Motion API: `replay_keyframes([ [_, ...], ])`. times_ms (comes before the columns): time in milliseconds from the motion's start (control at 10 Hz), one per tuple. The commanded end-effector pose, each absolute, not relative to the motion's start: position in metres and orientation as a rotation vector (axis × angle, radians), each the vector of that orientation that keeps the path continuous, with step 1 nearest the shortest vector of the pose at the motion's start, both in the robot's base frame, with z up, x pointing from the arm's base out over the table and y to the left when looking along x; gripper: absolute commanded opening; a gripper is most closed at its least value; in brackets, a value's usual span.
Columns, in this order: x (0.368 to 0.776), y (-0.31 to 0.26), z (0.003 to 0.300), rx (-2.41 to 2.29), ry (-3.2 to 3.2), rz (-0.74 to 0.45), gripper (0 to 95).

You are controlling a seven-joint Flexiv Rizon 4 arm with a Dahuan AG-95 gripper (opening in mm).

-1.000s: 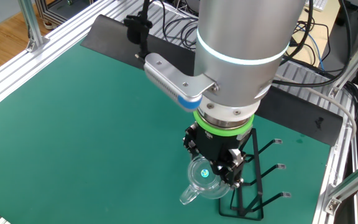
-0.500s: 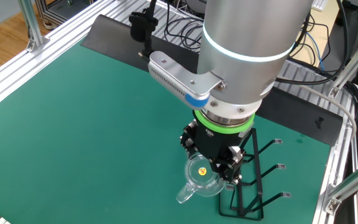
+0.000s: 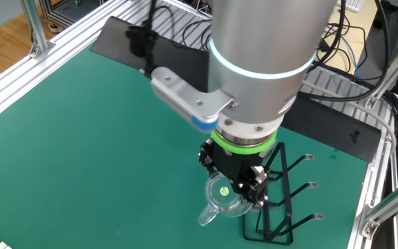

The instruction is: Take the cup off the cup rack

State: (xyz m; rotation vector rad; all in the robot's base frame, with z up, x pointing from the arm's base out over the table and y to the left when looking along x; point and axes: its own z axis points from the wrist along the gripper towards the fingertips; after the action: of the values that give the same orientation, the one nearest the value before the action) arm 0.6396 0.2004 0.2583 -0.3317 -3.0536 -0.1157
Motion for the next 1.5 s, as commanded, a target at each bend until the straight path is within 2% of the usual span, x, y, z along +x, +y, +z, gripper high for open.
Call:
replay_keyframes([
  [100,0.6398,0.2006,0.2583,-0.331,-3.009,-0.129,0.0],
  [500,0.6398,0.2006,0.2583,-0.459,-2.949,-0.157,0.0],
  [1500,0.6398,0.2006,0.2583,-0.631,-2.924,-0.114,0.0],
])
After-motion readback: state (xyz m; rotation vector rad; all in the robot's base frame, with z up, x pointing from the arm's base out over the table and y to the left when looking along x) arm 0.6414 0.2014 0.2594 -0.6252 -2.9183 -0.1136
